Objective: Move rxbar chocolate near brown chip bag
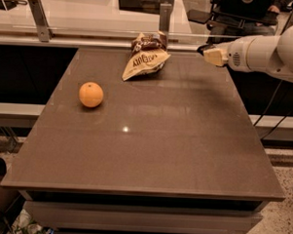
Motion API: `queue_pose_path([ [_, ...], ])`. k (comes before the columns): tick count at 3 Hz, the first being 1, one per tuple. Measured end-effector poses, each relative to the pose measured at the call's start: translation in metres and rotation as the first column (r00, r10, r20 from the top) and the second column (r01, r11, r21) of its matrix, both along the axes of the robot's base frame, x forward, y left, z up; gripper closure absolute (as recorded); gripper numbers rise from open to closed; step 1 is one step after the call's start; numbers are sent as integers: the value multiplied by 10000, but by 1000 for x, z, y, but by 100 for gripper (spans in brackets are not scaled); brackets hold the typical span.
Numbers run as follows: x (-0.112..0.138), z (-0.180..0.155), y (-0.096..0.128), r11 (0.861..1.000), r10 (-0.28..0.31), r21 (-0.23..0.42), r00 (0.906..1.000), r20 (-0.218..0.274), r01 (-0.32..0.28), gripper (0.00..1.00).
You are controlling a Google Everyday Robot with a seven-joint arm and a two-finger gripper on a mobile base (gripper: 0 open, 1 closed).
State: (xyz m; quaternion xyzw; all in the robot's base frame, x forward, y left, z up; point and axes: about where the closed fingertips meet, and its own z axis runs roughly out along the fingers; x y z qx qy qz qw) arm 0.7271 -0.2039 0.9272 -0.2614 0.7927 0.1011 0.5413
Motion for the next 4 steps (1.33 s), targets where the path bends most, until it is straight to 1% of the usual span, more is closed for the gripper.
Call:
queue_pose_path([
  [1,24,-17,2,9984,158,534,9992,358,-177,100],
  [2,44,-31,14,9940,394,988,9966,730,-465,100],
  [3,63,-42,32,9899,740,1155,9942,779,-827,100],
  [4,63,-42,33,9897,750,1160,9942,770,-836,80],
])
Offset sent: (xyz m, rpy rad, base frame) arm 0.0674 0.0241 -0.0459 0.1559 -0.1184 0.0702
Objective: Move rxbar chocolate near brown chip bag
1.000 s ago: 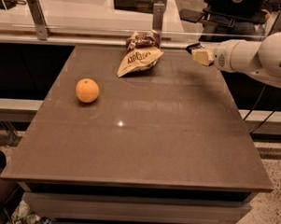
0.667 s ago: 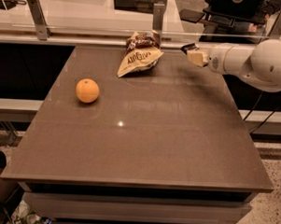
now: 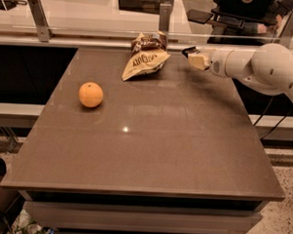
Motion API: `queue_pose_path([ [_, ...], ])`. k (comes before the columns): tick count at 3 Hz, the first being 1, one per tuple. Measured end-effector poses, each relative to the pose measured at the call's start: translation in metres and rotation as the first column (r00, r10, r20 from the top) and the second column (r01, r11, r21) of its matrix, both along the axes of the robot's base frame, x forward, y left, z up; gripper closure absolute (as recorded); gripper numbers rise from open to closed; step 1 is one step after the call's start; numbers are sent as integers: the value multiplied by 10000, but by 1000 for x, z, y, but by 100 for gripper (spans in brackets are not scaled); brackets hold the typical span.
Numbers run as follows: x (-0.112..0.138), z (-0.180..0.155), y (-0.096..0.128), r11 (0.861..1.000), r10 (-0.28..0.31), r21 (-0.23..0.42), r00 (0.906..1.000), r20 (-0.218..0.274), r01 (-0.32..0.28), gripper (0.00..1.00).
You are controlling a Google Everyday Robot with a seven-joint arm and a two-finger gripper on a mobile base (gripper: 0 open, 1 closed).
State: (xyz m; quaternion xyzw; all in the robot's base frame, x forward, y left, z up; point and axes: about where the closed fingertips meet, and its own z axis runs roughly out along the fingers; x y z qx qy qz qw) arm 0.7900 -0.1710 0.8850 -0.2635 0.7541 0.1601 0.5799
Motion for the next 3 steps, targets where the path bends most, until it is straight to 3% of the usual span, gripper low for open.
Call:
queue_pose_path([
  [3,2,-3,8,9999,114,24,9999,-40,-114,11],
])
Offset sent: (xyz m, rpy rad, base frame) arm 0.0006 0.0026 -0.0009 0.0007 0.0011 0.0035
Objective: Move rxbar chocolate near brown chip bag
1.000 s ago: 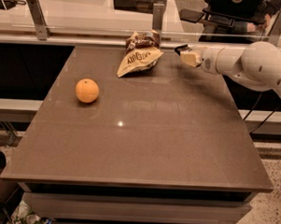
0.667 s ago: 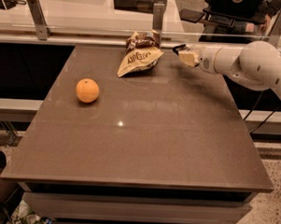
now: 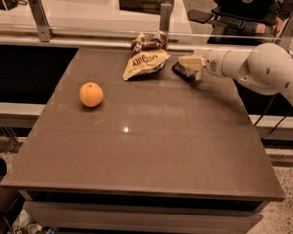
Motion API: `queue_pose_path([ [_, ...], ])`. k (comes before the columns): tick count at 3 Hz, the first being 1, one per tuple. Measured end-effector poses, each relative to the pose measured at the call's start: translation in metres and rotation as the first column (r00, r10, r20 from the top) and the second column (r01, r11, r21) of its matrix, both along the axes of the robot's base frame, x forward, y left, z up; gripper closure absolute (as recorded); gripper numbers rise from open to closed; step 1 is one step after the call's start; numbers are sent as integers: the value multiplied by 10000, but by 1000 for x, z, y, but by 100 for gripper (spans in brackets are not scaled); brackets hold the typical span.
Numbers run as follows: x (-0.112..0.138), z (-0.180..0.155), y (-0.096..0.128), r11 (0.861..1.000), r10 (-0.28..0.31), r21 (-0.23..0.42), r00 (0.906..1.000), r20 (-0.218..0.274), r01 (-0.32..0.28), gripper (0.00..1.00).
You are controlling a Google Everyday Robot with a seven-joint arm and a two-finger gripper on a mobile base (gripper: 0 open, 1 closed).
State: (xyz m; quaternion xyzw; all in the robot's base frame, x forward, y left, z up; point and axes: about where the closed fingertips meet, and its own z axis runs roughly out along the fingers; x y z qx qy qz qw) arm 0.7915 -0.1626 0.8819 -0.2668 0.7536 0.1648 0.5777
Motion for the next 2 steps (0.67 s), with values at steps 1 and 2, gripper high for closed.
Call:
queue_pose_path([
  [1,0,-1,2,10000,32,6,10000,-12,-32,0],
  [2,0,-1,2,10000,33,7,10000,-12,-33,0],
])
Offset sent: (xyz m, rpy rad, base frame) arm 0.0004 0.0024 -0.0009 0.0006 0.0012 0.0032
